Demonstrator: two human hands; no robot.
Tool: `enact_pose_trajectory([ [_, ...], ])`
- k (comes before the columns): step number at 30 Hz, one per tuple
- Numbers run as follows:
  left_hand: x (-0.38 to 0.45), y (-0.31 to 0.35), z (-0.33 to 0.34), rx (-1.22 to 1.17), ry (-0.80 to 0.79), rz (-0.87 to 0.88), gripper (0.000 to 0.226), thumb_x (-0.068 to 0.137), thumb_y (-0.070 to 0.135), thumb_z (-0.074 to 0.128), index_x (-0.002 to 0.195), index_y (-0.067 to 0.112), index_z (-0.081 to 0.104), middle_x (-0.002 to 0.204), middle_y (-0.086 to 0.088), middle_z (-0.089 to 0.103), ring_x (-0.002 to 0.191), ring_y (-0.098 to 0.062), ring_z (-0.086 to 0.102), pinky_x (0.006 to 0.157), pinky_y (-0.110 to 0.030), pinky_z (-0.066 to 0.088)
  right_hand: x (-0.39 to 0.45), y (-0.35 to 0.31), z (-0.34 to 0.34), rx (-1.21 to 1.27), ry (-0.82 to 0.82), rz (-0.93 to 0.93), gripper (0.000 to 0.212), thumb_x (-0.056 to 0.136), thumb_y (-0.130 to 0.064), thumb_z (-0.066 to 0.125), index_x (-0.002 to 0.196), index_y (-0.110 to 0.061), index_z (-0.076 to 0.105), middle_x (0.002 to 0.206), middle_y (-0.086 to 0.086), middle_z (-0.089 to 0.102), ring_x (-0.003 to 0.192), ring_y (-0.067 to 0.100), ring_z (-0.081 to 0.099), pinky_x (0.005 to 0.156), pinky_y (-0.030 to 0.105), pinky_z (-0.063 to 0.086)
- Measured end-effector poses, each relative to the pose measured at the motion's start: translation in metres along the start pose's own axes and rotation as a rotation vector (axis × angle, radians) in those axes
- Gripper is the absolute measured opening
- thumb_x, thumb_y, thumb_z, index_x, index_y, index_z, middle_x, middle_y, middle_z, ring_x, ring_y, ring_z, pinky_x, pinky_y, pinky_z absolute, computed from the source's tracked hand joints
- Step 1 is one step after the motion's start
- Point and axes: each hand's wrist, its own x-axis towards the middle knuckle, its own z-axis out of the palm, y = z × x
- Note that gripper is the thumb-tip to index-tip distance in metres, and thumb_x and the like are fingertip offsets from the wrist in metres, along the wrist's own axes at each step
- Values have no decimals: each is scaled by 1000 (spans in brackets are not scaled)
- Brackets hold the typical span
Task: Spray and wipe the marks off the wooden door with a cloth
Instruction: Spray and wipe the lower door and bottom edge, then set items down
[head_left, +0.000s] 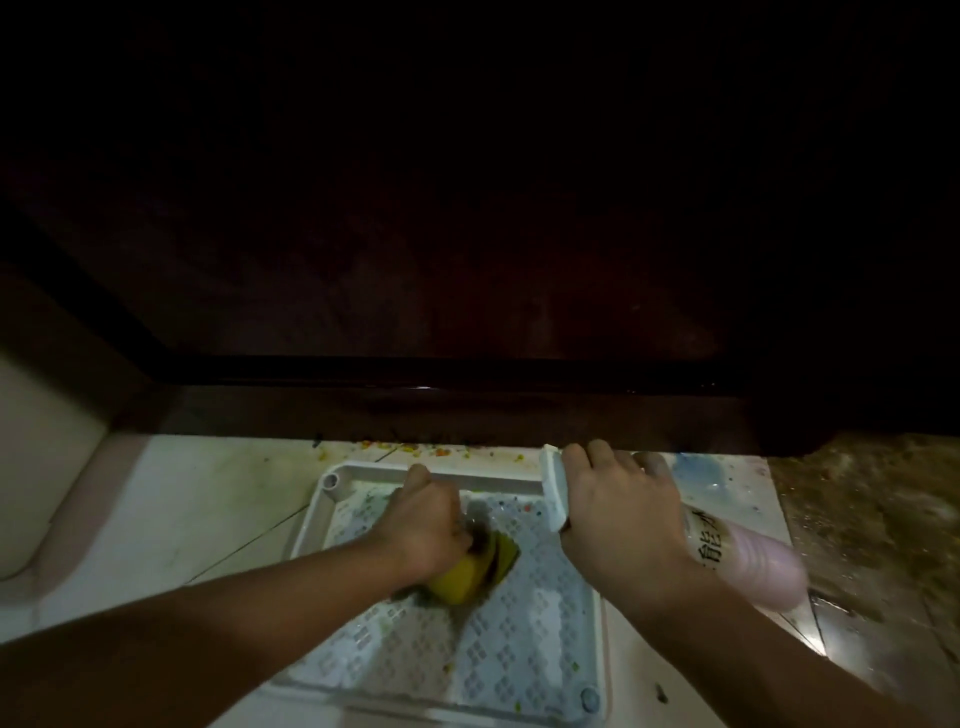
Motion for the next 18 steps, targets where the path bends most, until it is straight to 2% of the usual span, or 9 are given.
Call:
enact_pose_trajectory([
  [3,-10,-28,4,92,-112,16,23,88,27,55,95,22,33,118,-9,42,103,-27,46,80,-36,40,0,-10,-11,33,52,-23,47,75,-39,64,117,-25,48,110,-3,57,102,20,57,91,38,36],
  [6,-18,-54,3,157,-238,8,51,85,40,48,131,27,31,132,-10,38,112,-33,47,90,-41,43,2,-22,-28,103,160,-49,46,64,-33,76,103,-20,57,94,0,61,85,23,61,80,40,41],
  [8,-20,-69,6,277,-295,8,65,92,42,45,149,33,15,148,-13,25,126,-38,42,101,-45,41,4,-33,-42,174,253,-66,42,62,-27,78,97,-17,58,87,1,60,76,25,60,74,40,42],
  [10,-26,-75,9,337,-360,13,75,94,51,42,152,38,-4,159,-16,1,140,-44,23,112,-50,29,9,-44,-57,267,327,-78,35,67,-25,77,94,-17,56,82,-2,53,68,22,52,71,37,39],
  [12,-34,-74,12,366,-426,8,88,91,58,46,148,41,-18,158,-15,-20,144,-46,-1,116,-55,18,14,-54,-70,383,327,-70,27,77,-28,71,90,-23,49,78,-10,44,65,14,41,70,34,36],
  [15,-40,-61,17,414,-433,-17,102,87,55,59,146,42,-23,154,-16,-30,142,-48,-12,113,-59,23,24,-62,-79,635,230,-14,24,82,-29,65,80,-27,41,72,-11,44,61,9,42,59,29,32],
  [18,-38,-49,25,506,-369,-48,98,93,49,55,145,38,-28,153,-21,-30,141,-52,-9,108,-56,34,32,-67,-74,824,96,84,13,82,-28,64,85,-26,51,77,-7,54,69,10,51,54,28,34],
])
